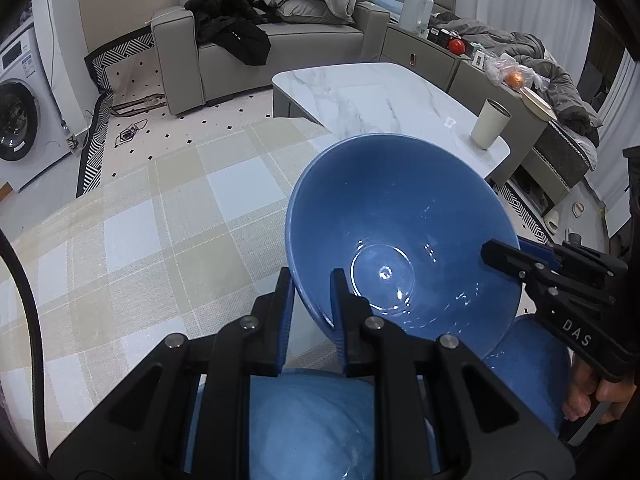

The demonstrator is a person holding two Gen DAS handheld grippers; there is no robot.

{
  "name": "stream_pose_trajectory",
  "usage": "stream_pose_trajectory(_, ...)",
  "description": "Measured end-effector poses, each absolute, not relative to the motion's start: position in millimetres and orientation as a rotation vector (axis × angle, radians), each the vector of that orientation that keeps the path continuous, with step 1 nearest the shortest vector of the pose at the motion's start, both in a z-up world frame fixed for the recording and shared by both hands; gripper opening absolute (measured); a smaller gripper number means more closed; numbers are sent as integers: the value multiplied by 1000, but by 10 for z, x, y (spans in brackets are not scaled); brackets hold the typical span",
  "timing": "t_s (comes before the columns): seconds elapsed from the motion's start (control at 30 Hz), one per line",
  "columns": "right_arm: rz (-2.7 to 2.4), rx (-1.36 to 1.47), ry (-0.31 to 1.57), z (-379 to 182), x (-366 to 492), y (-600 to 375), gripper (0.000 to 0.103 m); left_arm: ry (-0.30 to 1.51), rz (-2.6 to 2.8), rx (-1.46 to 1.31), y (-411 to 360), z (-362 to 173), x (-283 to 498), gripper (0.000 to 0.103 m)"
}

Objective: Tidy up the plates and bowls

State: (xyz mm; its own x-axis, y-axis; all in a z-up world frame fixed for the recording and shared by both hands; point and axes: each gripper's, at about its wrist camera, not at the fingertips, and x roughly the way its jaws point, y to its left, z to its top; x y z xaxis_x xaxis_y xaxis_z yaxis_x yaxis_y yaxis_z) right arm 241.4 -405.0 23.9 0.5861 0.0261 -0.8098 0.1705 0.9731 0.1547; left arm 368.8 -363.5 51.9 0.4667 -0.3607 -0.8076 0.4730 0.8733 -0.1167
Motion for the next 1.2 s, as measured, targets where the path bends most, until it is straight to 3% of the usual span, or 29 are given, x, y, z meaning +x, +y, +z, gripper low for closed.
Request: stream_pose_trajectory(1.2, -61, 230, 780, 1038, 1552, -3690, 21, 804, -515, 133, -3285, 1657, 2345, 15)
